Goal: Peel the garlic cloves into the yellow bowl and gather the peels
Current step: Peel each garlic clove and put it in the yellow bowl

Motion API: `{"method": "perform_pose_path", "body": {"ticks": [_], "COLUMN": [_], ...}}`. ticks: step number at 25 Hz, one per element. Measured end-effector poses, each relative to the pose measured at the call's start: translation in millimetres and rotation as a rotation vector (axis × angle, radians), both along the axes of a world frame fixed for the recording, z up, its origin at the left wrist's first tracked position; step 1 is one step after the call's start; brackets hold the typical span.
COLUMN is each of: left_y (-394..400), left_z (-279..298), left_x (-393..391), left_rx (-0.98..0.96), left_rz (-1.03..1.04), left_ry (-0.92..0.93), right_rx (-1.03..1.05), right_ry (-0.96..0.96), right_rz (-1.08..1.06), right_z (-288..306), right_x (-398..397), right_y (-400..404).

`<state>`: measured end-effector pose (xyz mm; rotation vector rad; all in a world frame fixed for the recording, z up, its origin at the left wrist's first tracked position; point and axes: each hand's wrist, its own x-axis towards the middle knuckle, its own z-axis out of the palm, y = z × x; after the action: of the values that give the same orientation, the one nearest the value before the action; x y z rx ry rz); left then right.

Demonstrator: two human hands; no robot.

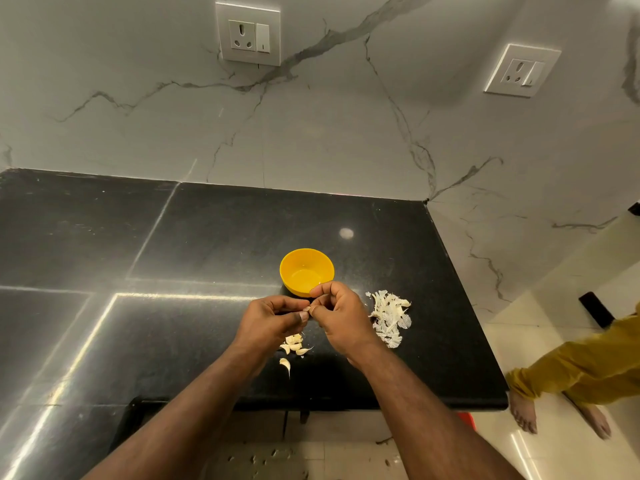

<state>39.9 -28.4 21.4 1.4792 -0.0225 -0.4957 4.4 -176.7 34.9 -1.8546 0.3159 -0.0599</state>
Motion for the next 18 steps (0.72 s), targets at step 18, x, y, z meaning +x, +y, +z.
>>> {"method": "perform_pose_path", "body": {"ticks": [18], "left_y": [-3.8], "left_z": [-0.9], "left_x": [6.9], "left_rx": [-0.114], "left_rz": [0.070], "left_ry": [0.170], "right_rx": [-0.278], "right_ry": [0.169], "right_rz": [-0.068], "right_z": [-19.0], "right_x": [-5.1], "right_y": [-34.2]}}
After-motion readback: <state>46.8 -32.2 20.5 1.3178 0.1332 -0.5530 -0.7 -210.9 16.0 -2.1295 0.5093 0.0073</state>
